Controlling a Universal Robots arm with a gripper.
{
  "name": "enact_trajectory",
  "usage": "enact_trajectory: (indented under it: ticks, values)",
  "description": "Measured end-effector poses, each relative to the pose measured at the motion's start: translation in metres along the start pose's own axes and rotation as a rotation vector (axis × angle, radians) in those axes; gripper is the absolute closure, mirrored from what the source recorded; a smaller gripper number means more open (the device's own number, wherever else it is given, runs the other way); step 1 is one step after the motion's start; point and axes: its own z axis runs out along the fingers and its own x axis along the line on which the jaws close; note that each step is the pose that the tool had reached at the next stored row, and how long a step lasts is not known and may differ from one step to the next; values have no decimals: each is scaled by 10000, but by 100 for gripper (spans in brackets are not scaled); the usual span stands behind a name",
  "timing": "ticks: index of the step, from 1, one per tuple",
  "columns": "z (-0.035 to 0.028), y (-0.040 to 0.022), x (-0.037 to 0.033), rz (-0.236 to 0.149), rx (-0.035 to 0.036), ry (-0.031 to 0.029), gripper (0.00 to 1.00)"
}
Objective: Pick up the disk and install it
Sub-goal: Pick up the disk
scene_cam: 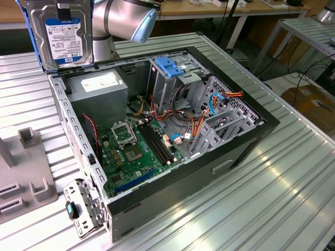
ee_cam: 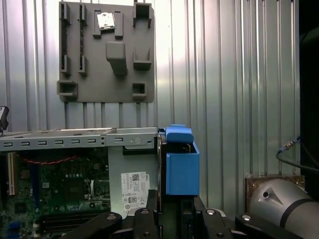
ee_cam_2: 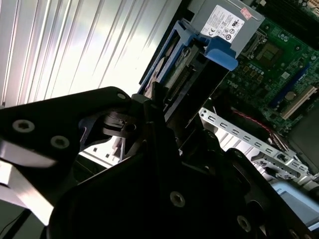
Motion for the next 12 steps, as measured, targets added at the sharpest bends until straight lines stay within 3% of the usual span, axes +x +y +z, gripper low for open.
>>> enact_trajectory:
  ticks: [6, 12]
  values:
    - [-14, -5, 114, -1, 0, -1, 65]
    - [-15, -5, 120, 0, 0, 0, 65]
